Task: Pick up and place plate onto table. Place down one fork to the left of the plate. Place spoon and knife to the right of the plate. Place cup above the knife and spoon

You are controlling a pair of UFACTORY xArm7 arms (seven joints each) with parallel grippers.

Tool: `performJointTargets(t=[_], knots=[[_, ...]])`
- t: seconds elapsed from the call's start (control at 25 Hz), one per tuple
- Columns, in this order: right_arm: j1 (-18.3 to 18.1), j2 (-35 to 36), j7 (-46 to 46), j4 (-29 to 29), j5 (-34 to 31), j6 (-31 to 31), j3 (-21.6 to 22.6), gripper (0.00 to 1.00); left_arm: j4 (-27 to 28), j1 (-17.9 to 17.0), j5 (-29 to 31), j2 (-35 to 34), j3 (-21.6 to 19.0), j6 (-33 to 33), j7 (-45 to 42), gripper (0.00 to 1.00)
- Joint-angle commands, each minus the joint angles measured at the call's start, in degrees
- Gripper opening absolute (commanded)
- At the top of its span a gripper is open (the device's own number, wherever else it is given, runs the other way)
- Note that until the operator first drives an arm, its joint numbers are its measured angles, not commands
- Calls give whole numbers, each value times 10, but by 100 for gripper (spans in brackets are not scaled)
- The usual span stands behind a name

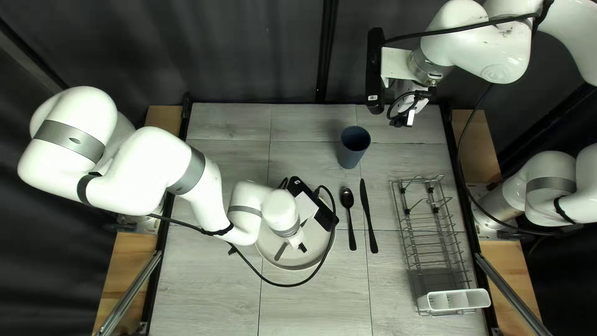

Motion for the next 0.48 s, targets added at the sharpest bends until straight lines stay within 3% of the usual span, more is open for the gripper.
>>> performJointTargets(t=[0.04, 0.24, 0.28, 0.32, 0.36, 0.48], knots=[[0, 0, 0, 0, 0, 0, 0, 100, 7, -15, 34, -35, 12, 43, -31, 0], [0, 0, 0, 0, 0, 0, 0, 100, 3, -26, 90, -97, 21, 98, -86, 2], [0, 0, 0, 0, 0, 0, 0, 100, 5, -27, 93, -99, 21, 102, -90, 9], [0, 0, 0, 0, 0, 0, 0, 100, 7, -27, 95, -100, 21, 103, -90, 90], [0, 0, 0, 0, 0, 0, 0, 100, 11, -26, 92, -101, 21, 110, -82, 100], [0, 0, 0, 0, 0, 0, 0, 100, 11, -26, 92, -101, 21, 110, -82, 100]])
